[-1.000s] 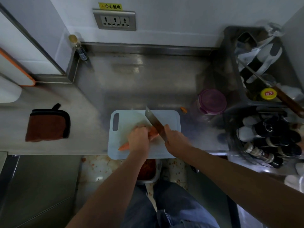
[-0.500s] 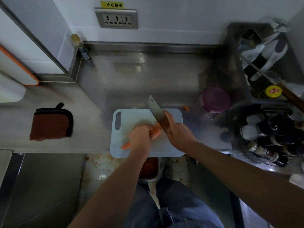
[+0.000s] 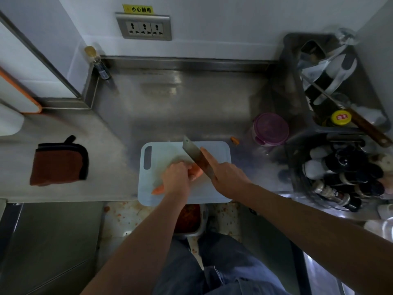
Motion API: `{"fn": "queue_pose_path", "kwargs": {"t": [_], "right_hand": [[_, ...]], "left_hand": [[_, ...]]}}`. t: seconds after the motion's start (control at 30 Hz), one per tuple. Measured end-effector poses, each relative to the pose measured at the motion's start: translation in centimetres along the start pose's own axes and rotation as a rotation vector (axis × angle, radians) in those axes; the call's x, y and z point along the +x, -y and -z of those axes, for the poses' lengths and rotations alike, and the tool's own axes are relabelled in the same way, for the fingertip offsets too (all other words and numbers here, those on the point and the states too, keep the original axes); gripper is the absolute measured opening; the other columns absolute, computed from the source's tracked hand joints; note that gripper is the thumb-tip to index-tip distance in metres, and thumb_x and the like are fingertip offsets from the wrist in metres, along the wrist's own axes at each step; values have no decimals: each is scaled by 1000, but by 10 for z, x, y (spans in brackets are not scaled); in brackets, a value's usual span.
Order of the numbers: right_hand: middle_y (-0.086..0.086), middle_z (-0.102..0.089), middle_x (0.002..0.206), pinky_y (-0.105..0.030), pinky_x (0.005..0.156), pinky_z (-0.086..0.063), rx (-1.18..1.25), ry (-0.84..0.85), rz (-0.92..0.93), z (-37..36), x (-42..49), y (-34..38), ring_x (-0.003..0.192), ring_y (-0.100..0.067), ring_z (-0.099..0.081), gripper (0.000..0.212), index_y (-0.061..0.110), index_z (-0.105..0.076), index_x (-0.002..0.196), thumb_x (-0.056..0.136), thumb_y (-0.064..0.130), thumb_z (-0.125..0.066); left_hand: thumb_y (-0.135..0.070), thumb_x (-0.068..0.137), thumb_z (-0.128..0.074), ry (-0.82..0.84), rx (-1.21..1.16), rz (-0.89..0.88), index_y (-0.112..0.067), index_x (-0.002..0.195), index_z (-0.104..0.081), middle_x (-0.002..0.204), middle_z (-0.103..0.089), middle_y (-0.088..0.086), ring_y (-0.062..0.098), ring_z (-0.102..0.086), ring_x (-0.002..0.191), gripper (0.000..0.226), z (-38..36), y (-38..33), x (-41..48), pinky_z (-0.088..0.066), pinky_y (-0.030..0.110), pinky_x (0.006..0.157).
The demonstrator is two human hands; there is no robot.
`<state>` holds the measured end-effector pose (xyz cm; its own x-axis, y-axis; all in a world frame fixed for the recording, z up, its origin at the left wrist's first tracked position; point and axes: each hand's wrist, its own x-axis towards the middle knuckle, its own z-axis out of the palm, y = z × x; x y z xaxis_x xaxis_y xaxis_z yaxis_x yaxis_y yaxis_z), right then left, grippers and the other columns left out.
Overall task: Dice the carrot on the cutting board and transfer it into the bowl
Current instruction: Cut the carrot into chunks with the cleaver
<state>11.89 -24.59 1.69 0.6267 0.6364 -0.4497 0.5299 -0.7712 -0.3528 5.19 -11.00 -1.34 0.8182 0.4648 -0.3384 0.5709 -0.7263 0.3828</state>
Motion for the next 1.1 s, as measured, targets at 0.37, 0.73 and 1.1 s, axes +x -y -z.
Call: {"fn": "queue_pose_path", "kwargs": {"t": [0.37, 0.73, 1.1], "right_hand": [[-9, -51, 85, -36, 61, -43, 35, 64, -22, -5, 12, 5, 73, -23, -52, 85, 34, 10, 153, 92, 6, -43], [-17, -64, 102, -50, 76, -55, 124, 46, -42, -36, 17, 3, 81, -31, -64, 86, 44, 18, 143, 95, 7, -42], [-2, -51, 67, -31, 48, -33, 202, -74, -33, -15, 23, -3, 53, -16, -45, 74, 30, 7, 154, 100, 16, -42]], "left_hand": [[-27, 89, -65, -15, 21, -16, -28, 115, -67, 108, -65, -5, 15, -59, 102, 26, -3, 1, 4, -44, 26, 80], [-35, 90, -63, -45, 68, -12, -23, 96, -65, 92, -64, -5, 13, -56, 85, 13, -11, 8, 6, -43, 25, 74], [-35, 87, -67, -47, -3, -32, -24, 114, -62, 103, -68, -1, 19, -61, 97, 30, -14, 14, 3, -47, 31, 80]]}}
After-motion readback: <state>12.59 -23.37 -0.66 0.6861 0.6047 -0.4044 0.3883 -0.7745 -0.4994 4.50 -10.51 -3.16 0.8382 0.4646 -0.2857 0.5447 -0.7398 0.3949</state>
